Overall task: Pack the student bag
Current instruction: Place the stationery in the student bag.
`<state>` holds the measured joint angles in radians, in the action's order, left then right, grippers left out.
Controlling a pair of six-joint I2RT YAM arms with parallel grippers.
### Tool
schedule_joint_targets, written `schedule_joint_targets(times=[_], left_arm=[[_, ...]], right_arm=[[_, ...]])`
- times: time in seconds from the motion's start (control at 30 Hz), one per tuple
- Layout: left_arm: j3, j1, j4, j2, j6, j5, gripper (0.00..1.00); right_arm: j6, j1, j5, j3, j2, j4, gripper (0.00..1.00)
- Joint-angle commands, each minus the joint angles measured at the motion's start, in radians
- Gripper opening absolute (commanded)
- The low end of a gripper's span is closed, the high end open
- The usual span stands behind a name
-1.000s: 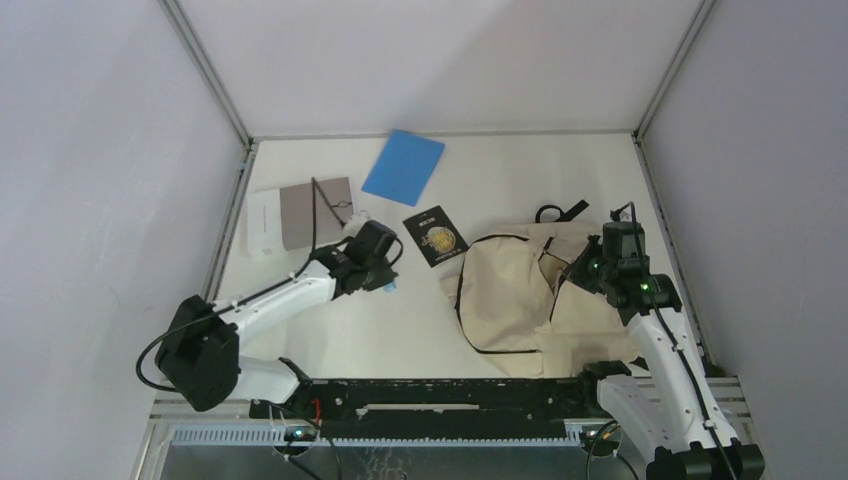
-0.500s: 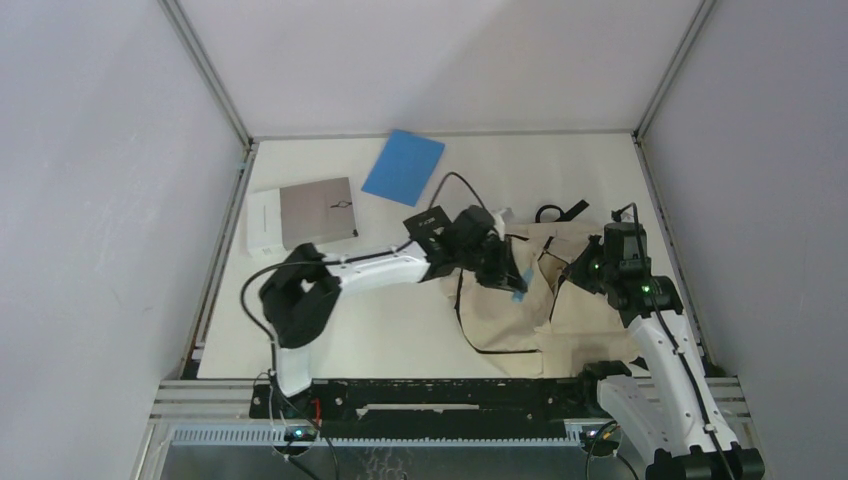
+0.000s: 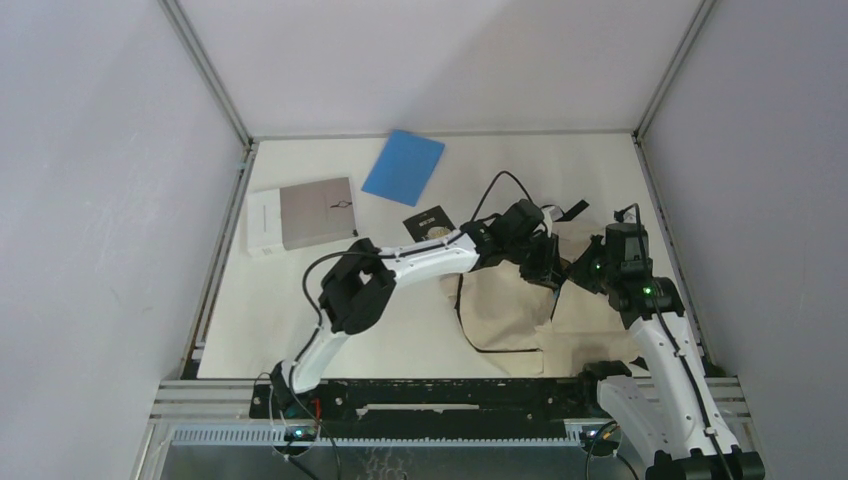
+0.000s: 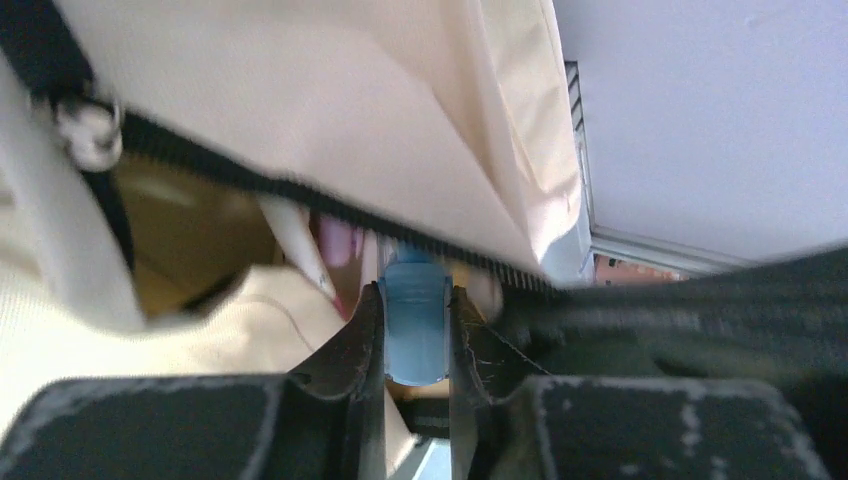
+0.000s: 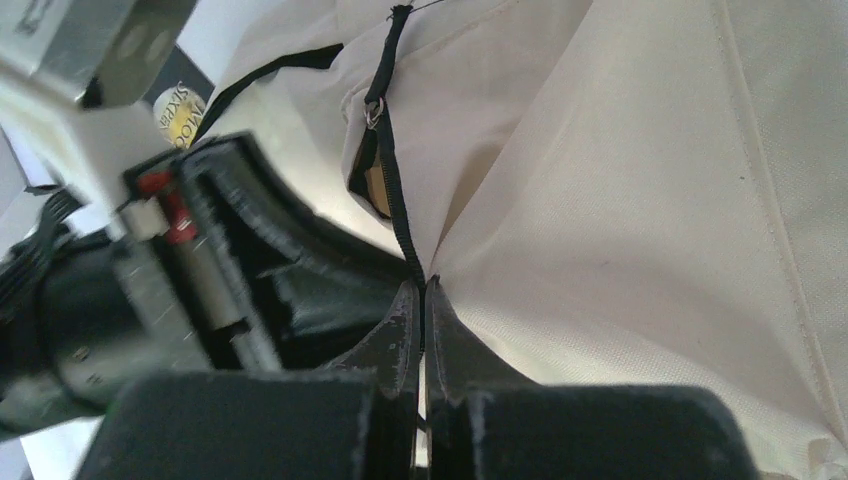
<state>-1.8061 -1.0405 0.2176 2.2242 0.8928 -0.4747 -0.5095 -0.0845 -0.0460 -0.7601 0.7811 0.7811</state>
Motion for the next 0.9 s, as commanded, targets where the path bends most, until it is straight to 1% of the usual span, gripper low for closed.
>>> schedule_joint_targets(times=[0.0,0.03,0.1,0.17,0.27,0.43,0.57,0.67,0.73,0.77,0.8,0.83,0.87], left_arm=[[-0.147,-0.011,-0.004,0.078,-0.023,-0.037,0.19],[-0.158,-0.014,0.0,0.084,-0.038,-0.046,0.29],[-0.155,-0.016,0.003,0.085,-0.061,-0.07,0.44],[-0.138,-0.016,0.005,0.078,-0.074,-0.088,0.53],[-0.101,-0.016,0.007,0.049,-0.092,-0.1,0.58],[-0.022,-0.016,0.043,-0.029,-0.147,-0.062,0.58],[0.038,-0.046,0.139,-0.144,-0.248,0.042,0.54],[0.11,-0.058,0.135,-0.229,-0.276,0.049,0.43],[0.156,-0.058,0.131,-0.269,-0.285,0.054,0.29],[0.171,-0.057,0.137,-0.284,-0.29,0.06,0.18],[0.183,-0.054,0.145,-0.295,-0.294,0.064,0.13],[0.192,-0.05,0.151,-0.302,-0.296,0.068,0.02],[0.201,-0.044,0.153,-0.307,-0.294,0.074,0.0]], right_arm=[[-0.01,-0.007,-0.01,-0.013,-0.022,-0.03,0.0],[-0.007,-0.009,-0.009,-0.013,-0.024,-0.024,0.0],[-0.007,-0.008,-0.003,-0.013,-0.031,-0.015,0.0],[-0.007,-0.008,0.001,-0.013,-0.035,-0.015,0.0],[-0.013,-0.008,-0.005,-0.013,-0.032,-0.027,0.0],[-0.014,-0.008,-0.007,-0.013,-0.029,-0.028,0.0],[-0.009,-0.008,0.002,-0.013,-0.029,-0.024,0.0],[-0.009,-0.006,0.007,-0.013,-0.022,-0.027,0.0],[-0.011,-0.006,0.008,-0.013,-0.017,-0.029,0.0],[-0.011,-0.006,0.008,-0.013,-0.015,-0.03,0.0],[-0.012,-0.006,0.007,-0.013,-0.013,-0.031,0.0],[-0.014,-0.007,0.006,-0.013,-0.012,-0.031,0.0],[-0.014,-0.007,0.006,-0.013,-0.011,-0.031,0.0]])
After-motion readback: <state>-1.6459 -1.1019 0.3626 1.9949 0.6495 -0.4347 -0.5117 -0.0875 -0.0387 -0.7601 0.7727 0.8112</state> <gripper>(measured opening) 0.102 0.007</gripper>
